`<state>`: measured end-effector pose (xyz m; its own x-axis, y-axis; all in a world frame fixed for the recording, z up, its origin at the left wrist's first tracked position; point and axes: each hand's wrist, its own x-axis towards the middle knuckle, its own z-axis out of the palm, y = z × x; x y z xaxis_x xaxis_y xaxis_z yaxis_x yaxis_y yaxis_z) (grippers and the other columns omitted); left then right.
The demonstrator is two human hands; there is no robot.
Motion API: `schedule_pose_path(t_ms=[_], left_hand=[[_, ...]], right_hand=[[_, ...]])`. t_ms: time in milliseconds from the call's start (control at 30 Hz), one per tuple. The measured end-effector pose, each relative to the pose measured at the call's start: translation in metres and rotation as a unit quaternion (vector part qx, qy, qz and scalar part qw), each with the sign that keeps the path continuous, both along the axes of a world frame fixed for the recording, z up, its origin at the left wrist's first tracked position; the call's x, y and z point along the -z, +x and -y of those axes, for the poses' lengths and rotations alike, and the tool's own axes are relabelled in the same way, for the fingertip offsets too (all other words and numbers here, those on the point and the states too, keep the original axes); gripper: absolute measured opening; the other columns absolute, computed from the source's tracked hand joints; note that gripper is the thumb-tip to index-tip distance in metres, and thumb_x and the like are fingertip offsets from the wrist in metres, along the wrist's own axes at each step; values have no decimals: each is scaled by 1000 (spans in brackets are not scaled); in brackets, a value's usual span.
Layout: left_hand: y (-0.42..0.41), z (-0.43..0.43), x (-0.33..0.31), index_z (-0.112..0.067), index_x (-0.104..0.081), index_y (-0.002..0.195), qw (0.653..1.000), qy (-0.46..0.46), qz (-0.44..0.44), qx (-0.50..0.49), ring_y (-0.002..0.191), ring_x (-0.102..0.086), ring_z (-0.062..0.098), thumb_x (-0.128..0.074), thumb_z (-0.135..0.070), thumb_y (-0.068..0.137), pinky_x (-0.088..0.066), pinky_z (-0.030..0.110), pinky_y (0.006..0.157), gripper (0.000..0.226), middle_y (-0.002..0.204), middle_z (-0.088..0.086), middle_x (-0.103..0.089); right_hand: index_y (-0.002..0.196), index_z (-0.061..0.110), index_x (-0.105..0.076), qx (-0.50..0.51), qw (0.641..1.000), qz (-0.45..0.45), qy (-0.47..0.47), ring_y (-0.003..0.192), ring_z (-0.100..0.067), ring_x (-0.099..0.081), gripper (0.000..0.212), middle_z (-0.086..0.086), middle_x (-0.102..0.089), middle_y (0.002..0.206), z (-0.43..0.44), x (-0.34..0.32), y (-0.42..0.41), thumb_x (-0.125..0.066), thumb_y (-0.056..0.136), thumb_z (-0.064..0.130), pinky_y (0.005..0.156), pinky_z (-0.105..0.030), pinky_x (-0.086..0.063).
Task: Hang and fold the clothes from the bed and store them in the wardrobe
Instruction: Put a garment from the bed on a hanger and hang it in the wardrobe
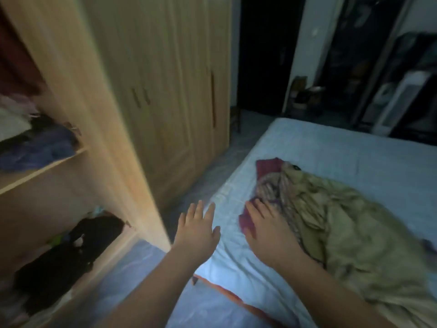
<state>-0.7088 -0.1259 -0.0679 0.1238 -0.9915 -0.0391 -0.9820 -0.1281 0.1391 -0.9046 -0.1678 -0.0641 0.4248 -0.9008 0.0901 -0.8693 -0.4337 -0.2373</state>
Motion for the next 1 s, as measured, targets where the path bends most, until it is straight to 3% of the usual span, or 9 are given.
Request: schedule_pose_path(t_ms=[133, 233, 400, 500, 600, 733, 900, 1000], left_hand=[[-130, 57, 19, -26, -10, 159, 995, 17, -25, 91, 154, -9, 29, -32, -48, 102, -14, 49, 123, 66, 168, 7, -9], [-212, 90, 41, -26, -21, 157, 988, 28, -27, 150, 152, -17, 28, -34, -50, 97, -19, 48, 121, 66, 166, 7, -18], [-282, 119, 68, -24, -20, 158, 983, 57, -42, 170, 149, -24, 31, -38, -46, 95, -25, 48, 119, 69, 163, 10, -25], [-295, 133, 86, -23, -19, 157, 981, 81, -46, 168, 148, -25, 32, -34, -47, 95, -28, 52, 117, 68, 162, 11, -26], [-297, 151, 107, -22, -24, 155, 980, 103, -39, 167, 146, -28, 33, -28, -51, 91, -32, 53, 114, 70, 160, 11, -30], [-292, 181, 143, -19, -34, 151, 971, 138, -35, 192, 143, -33, 34, -27, -46, 87, -34, 50, 113, 70, 157, 13, -36], [-283, 224, 187, -17, -28, 154, 954, 202, -34, 219, 144, -30, 34, -41, -38, 90, -30, 48, 114, 69, 157, 13, -34], [-278, 247, 213, -13, -28, 155, 941, 236, -52, 237, 144, -31, 33, -37, -38, 86, -28, 46, 118, 73, 157, 14, -35]], right_hand=[[154, 21, -28, 83, 996, -19, 26, 142, -30, -35, 73, -8, -38, 155, 22, 30, -134, -33, 87, 47, 116, -44, -32], [154, 20, -25, 138, 989, -13, 57, 140, -34, -35, 76, -13, -38, 153, 34, 51, -213, -24, 84, 47, 116, -45, -30], [155, 12, -23, 172, 979, -23, 102, 144, -35, -28, 85, -17, -32, 157, 53, 82, -286, -17, 78, 48, 119, -46, -23], [156, 13, -20, 179, 975, -5, 129, 146, -31, -23, 82, -14, -28, 159, 63, 89, -299, -14, 82, 48, 120, -41, -20], [156, 11, -20, 166, 974, -9, 154, 146, -30, -25, 67, -14, -29, 158, 78, 105, -301, -35, 96, 39, 118, -37, -19], [149, 10, -35, 199, 959, 22, 198, 127, -34, -46, 67, -16, -49, 140, 98, 144, -301, -50, 90, 37, 106, -44, -40], [141, 17, -37, 226, 928, 38, 294, 113, -33, -54, 63, -11, -53, 127, 128, 189, -291, -38, 83, 41, 93, -42, -47], [147, 20, -30, 228, 908, 54, 348, 121, -29, -52, 63, -6, -49, 139, 150, 216, -278, -40, 87, 39, 95, -39, -43]])
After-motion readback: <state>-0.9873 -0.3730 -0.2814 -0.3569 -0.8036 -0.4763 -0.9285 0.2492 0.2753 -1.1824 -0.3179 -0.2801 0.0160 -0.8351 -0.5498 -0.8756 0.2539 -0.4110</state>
